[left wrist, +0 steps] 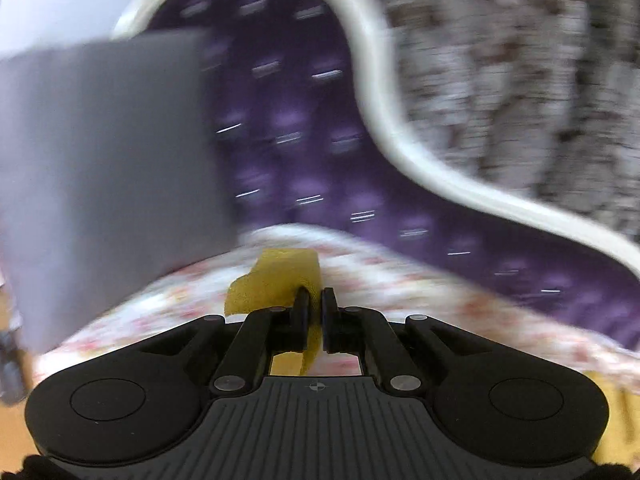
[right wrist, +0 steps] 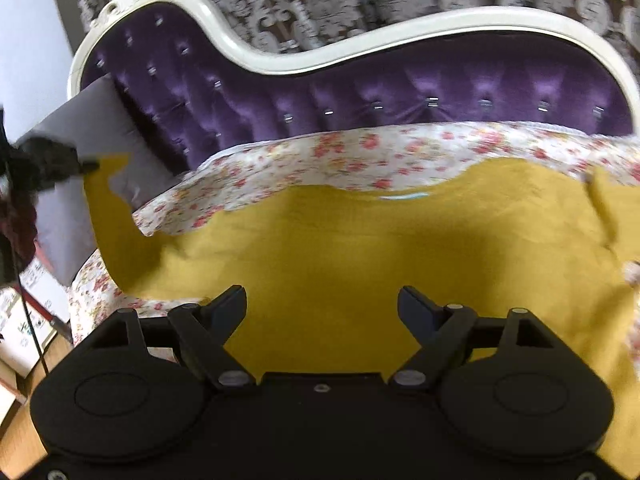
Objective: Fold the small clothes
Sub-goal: 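Carry the sleeve across the sweater body with the left tool and release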
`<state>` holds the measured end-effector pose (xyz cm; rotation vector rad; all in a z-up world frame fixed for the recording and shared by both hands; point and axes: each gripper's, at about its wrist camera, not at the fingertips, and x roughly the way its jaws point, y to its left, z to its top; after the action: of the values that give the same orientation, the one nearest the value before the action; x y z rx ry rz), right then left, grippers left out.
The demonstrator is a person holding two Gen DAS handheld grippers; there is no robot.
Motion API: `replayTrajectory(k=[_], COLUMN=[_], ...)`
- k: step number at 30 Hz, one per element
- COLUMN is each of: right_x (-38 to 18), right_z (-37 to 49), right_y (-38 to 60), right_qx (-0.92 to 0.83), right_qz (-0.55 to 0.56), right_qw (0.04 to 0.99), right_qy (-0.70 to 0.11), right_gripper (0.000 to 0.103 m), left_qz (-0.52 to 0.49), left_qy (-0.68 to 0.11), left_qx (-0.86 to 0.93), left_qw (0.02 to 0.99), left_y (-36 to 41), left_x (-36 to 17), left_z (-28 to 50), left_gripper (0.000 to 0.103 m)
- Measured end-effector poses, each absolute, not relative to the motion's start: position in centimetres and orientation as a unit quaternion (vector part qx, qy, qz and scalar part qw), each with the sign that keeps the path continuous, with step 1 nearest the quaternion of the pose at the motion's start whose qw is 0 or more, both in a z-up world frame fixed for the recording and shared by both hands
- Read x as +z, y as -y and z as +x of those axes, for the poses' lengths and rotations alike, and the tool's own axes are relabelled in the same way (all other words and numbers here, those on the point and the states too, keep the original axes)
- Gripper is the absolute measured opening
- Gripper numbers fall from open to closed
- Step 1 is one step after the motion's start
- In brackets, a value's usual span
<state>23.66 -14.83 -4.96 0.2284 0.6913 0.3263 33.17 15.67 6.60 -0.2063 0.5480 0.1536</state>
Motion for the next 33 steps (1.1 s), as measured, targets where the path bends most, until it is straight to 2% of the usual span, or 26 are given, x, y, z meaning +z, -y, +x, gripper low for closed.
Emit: replayTrajectory(k=[6, 8, 14, 19, 23, 25, 29, 33], right_x=[-5.2, -5.3, -6.1, -6.7, -6.6, -6.4, -6.3, -6.9], right_z=[21.9, 21.5, 21.3, 21.9, 23.4, 24.7, 27.9, 31.0], right_y=[19.3, 20.6, 23.2, 24.7, 24.8, 24.7, 24.2, 22.6], right_qx=[0.121, 0.107, 0.073, 0.067, 0.073, 0.081, 0.107, 0.122], right_qz=[0.137, 0.144, 0.164, 0.177, 0.164, 0.157, 0.143, 0.123], right_qw=[0.923, 0.924, 0.920, 0.914, 0.918, 0.921, 0.925, 0.923], right_qy=[-0.339, -0.339, -0.349, -0.359, -0.354, -0.347, -0.334, -0.342], right_gripper=[0.084, 0.084, 0.084, 0.084, 0.084, 0.083, 0.072, 0.069], left_qz=[-0.107, -0.120, -0.072, -0.050, -0.019, 0.000, 0.047, 0.085], left_qy=[-0.264, -0.275, -0.319, -0.311, -0.315, -0.335, -0.397, -0.453], left_qx=[-0.045, -0.079, -0.136, -0.148, -0.119, -0.109, -0.124, -0.147], left_qw=[0.957, 0.951, 0.935, 0.937, 0.941, 0.936, 0.908, 0.875], left_y=[-2.8, 0.9, 9.3, 8.1, 5.3, 3.8, 2.1, 1.2], left_x=[7.8, 7.1, 3.4, 2.6, 1.3, -0.3, -4.5, -7.9], left_z=[34.3, 34.9, 34.9, 32.0, 29.8, 28.5, 25.5, 22.2], left_gripper=[0.005, 0.006, 0.007, 0.015, 0.015, 0.015, 0.015, 0.015])
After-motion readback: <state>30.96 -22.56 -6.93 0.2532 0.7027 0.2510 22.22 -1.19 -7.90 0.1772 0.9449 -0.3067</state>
